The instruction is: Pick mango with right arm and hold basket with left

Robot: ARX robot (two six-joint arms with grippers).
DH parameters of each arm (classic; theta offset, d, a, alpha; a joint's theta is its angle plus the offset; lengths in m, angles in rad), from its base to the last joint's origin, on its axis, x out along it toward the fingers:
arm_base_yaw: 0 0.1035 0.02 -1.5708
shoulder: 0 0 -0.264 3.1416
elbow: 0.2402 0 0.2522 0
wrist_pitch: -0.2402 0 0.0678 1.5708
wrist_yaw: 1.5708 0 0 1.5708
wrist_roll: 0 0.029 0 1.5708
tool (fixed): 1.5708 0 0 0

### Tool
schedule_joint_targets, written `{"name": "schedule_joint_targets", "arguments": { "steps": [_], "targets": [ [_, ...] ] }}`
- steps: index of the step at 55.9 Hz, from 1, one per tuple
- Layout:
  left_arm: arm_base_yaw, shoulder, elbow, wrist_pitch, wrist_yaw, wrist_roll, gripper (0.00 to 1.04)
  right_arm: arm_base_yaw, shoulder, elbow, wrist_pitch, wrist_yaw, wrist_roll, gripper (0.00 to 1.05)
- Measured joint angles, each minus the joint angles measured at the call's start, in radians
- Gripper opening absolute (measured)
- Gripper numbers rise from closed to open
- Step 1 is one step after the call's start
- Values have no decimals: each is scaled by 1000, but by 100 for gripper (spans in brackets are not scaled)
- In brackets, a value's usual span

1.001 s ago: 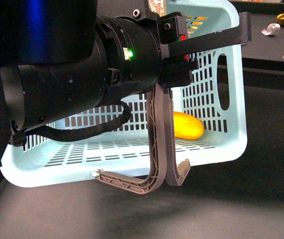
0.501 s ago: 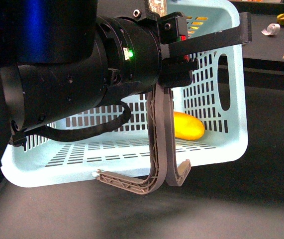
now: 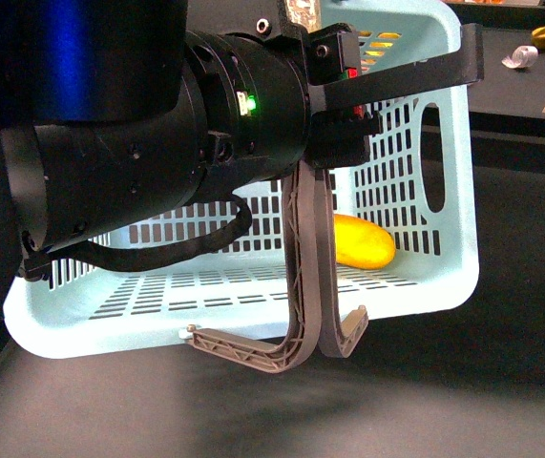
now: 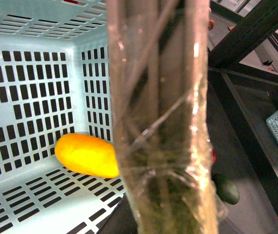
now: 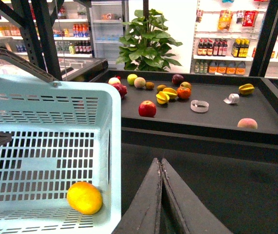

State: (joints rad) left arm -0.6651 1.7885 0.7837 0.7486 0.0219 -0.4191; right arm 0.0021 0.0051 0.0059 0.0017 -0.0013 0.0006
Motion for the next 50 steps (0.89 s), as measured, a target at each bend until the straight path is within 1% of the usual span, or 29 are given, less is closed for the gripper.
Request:
{"name": "schedule_joint_targets", "arguments": {
  "steps": [14,23,24,28,29,30,33,38,46,50],
  "targets": [
    [0,0,0,0,-1,0,6,0,0,0,0,0,0,44],
    [0,0,0,0,0,0,6,0,0,0,0,0,0,82],
    [0,0,0,0,-6,1,6,0,0,0,0,0,0,83],
    [-2,17,4,30,-115,69,6,0,0,0,0,0,0,96],
    [-2,25,9,30,-153,90,6,0,0,0,0,0,0,97],
    [-2,29,13,29,-171,94,6,0,0,0,0,0,1,99],
    [6,47,46,2,-242,116,6,0,0,0,0,0,0,97],
    [29,65,117,-64,-288,85,6,0,-1,0,0,0,0,97],
    [75,100,217,-150,-351,-121,6,0,-1,0,0,0,0,97],
    [106,127,271,-195,-381,-290,6,0,-1,0,0,0,0,97]
  ]
}}
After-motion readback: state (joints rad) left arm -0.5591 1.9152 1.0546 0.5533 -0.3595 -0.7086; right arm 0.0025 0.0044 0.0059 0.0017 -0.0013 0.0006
